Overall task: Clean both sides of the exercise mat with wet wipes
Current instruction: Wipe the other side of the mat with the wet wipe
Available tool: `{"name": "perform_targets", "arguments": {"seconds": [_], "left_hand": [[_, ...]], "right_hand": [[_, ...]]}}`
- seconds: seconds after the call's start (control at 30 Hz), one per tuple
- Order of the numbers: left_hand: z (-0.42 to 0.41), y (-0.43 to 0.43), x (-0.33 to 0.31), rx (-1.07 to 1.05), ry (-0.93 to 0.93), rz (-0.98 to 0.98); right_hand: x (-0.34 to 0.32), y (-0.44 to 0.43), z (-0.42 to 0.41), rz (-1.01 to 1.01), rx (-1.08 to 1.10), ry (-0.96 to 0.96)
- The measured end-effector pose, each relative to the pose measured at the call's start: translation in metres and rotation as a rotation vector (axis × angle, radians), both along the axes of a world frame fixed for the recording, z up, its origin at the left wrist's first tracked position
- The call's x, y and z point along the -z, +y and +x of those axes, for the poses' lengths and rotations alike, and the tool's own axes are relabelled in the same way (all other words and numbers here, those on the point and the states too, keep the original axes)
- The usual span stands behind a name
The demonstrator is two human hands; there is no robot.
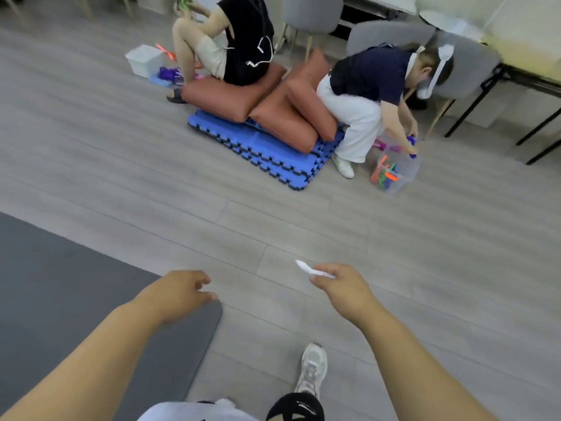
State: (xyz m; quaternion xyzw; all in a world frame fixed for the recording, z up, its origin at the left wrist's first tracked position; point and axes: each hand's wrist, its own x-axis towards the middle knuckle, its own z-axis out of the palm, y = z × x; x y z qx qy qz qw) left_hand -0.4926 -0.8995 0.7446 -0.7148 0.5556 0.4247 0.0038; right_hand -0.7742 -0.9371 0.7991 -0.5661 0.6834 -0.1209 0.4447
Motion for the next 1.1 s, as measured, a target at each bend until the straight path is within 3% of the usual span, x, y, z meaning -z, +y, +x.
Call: {"name": "perform_targets", "arguments": {"seconds": [0.23, 0.43, 0.63, 0.8, 0.93, 1.1], "left_hand": [[-0.038, -0.054, -0.003, -0.409, -0.048, -0.05], [-0.07, -0.063, -0.004, -0.639, -0.015, 0.033], [-0.053, -0.045, 0.006, -0.948, -0.053, 0.105], [-0.017, -0.071, 0.021, -1.214, -0.041, 0.016], [0.022, -0.11, 0.025, -1.276, 0.007, -0.013], [0.072, -0.136, 0.016, -1.378, -0.034, -0.045]], "right_hand": [[0.011, -0.149, -0.001, -0.147, -0.416, -0.016], [0.004, -0.235, 0.026, -0.147, -0.729, -0.03], [0.013, -0.268, 0.112, -0.098, -1.077, 0.033], [0.01, -0.291, 0.198, -0.125, -1.377, 0.158], [-0.004, -0.322, 0.265, -0.123, -1.493, 0.194], [-0.022, -0.358, 0.341, -0.305, -1.673, 0.179]]}}
